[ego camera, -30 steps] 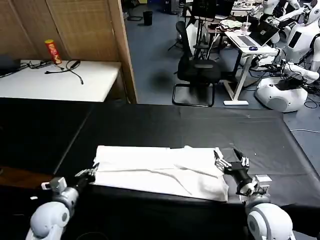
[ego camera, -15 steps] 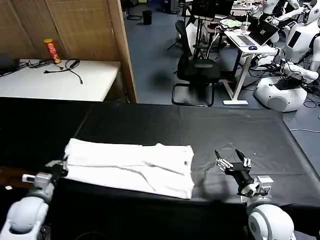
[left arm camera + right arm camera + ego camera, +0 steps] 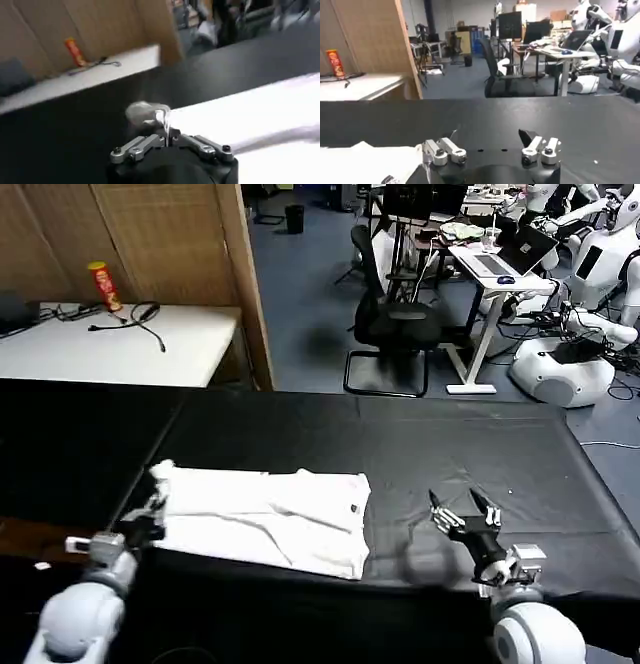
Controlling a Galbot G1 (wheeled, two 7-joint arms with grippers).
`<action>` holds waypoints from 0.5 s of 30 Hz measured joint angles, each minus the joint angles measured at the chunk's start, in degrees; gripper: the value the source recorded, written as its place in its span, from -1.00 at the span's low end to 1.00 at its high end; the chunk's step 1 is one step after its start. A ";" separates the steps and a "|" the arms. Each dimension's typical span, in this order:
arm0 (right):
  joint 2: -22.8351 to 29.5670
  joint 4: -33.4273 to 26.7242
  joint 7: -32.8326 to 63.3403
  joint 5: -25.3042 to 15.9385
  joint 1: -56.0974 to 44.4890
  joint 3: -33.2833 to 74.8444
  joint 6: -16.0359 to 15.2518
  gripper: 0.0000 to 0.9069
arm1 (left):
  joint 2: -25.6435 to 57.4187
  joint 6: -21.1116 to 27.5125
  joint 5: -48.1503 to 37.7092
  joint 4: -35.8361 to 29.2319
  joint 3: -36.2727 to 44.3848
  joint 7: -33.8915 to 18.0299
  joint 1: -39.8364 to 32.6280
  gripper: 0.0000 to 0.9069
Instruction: Fold and organize the clothes.
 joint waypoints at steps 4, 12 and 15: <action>0.45 0.28 0.01 -0.05 -0.37 0.65 0.02 0.94 | -3.05 2.25 -3.76 -3.51 4.89 -2.05 -1.57 -1.00; 1.08 0.28 -0.04 -0.39 -0.73 1.04 0.03 0.94 | -7.52 5.33 -9.91 -6.24 14.57 -4.31 -4.26 -1.00; 1.17 0.16 -0.06 -0.52 -0.71 1.07 0.05 0.94 | -8.47 5.73 -10.93 -6.28 17.14 -4.37 -5.05 -1.00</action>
